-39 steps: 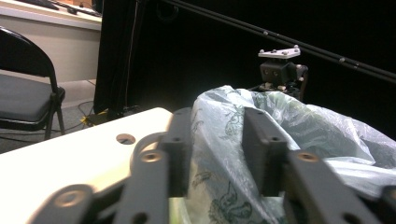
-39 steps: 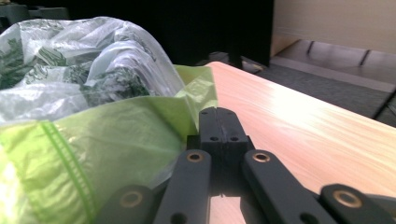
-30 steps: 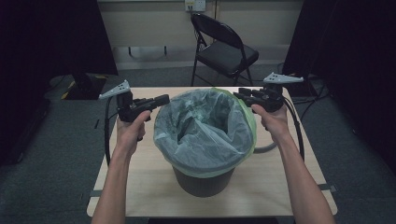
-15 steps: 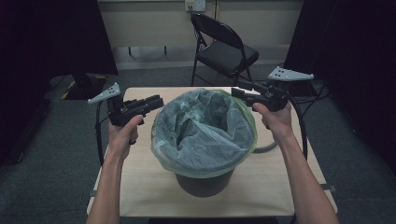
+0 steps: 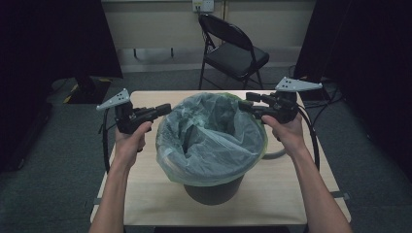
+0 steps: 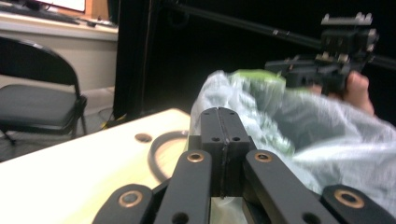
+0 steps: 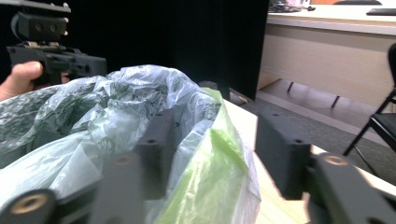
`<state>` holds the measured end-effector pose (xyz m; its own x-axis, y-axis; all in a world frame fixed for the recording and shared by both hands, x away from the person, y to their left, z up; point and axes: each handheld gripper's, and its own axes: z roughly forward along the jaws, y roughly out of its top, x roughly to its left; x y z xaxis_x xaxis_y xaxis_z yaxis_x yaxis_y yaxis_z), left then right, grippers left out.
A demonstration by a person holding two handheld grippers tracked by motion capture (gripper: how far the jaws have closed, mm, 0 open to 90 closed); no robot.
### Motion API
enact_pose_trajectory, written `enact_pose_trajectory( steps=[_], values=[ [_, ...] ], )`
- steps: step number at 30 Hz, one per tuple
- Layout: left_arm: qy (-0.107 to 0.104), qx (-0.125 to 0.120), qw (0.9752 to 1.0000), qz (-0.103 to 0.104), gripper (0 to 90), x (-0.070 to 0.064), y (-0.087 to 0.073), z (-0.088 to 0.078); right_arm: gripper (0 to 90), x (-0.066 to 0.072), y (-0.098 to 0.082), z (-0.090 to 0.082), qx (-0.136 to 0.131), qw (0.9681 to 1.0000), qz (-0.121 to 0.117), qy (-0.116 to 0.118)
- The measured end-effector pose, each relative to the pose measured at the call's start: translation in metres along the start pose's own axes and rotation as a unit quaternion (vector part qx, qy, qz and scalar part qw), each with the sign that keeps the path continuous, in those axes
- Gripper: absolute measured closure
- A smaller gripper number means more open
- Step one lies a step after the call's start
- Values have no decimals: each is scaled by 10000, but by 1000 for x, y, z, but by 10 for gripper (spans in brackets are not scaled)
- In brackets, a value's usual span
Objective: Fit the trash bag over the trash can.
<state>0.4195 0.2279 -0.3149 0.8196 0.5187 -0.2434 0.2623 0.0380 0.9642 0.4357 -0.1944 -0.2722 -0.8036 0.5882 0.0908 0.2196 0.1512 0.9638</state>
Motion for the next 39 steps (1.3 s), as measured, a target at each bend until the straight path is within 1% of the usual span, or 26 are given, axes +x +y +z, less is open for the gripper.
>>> enact_pose_trajectory(
  steps=[1, 2, 4, 5, 6, 8, 9, 11, 12, 13, 16, 18, 20, 24, 26, 28, 29, 31, 32, 33, 34, 35, 37, 38, 39],
  values=[
    [-85, -80, 9999, -69, 900, 0, -3, -3, 562, -2, 0, 1, 4, 10000, 27, -12],
    [-144, -108, 9998, -100, 900, 1, -4, -5, 638, -5, 0, 4, 41, 10000, 42, 5],
    [-172, -115, 9997, -105, 900, 1, -7, -9, 713, -11, -1, 8, 107, 9999, 108, 61],
    [-195, -92, 9997, -83, 900, 1, -7, -11, 770, -12, -1, 10, 120, 9998, 122, 63],
    [-242, -97, 9996, -104, 900, 1, -8, -12, 800, -15, -2, 13, 118, 9998, 142, 96],
    [-260, -90, 9996, -109, 900, 1, -8, -13, 867, -21, -3, 17, 21, 9995, 245, 204],
    [-255, -113, 9995, -118, 891, 1, -7, -14, 898, -24, -3, 18, -4, 9994, 297, 196],
    [-242, -162, 9995, -155, 850, 0, -7, -15, 900, -31, -5, 22, -5, 9990, 415, 167],
    [-205, -177, 9995, -169, 813, 1, -6, -15, 900, -34, -7, 24, 5, 9988, 469, 150],
    [-196, -181, 9995, -174, 792, 1, -5, -15, 900, -37, -9, 26, 52, 9987, 496, 83],
    [-140, -238, 9993, -251, 730, 2, -2, -12, 900, -43, -16, 29, 135, 9981, 600, 3],
    [-140, -277, 9992, -269, 707, 3, 0, -10, 900, -45, -23, 30, 182, 9978, 644, -28],
    [-144, -261, 9992, -278, 668, 2, 3, -6, 900, -47, -34, 32, 321, 9972, 675, -70],
    [-178, -264, 9992, -247, 600, -1, 8, 2, 900, -50, -54, 35, 466, 9957, 787, -125],
    [-164, -223, 9994, -220, 567, -3, 10, 8, 900, -51, -67, 39, 599, 9947, 825, -150],
    [-167, -181, 9995, -214, 515, -4, 11, 13, 900, -51, -78, 42, 644, 9937, 904, -136],
    [-193, -153, 9995, -188, 512, -4, 11, 15, 900, -51, -83, 44, 689, 9932, 927, -144],
    [-214, -134, 9995, -207, 494, -4, 11, 20, 900, -50, -94, 48, 733, 9925, 971, -141],
    [-235, -110, 9994, -235, 494, -3, 11, 23, 900, -50, -99, 50, 796, 9921, 965, -109],
    [-227, -75, 9995, -212, 495, -3, 11, 25, 900, -50, -105, 53, 911, 9914, 926, -170],
    [-219, -33, 9995, -213, 501, -3, 11, 27, 900, -50, -108, 54, 961, 9909, 929, -186],
    [-222, 6, 9995, -225, 532, -2, 11, 28, 900, -51, -110, 54, 968, 9907, 939, -172],
    [-83, 33, 9998, -163, 651, -1, 11, 29, 895, -51, -108, 51, 831, 9922, 905, -217],
    [-97, -9, 9997, -222, 711, 1, 11, 28, 820, -51, -104, 47, 734, 9932, 871, -256],
    [-120, -87, 9995, -266, 751, 3, 11, 26, 737, -51, -97, 43, 627, 9937, 868, -346]
  ],
)
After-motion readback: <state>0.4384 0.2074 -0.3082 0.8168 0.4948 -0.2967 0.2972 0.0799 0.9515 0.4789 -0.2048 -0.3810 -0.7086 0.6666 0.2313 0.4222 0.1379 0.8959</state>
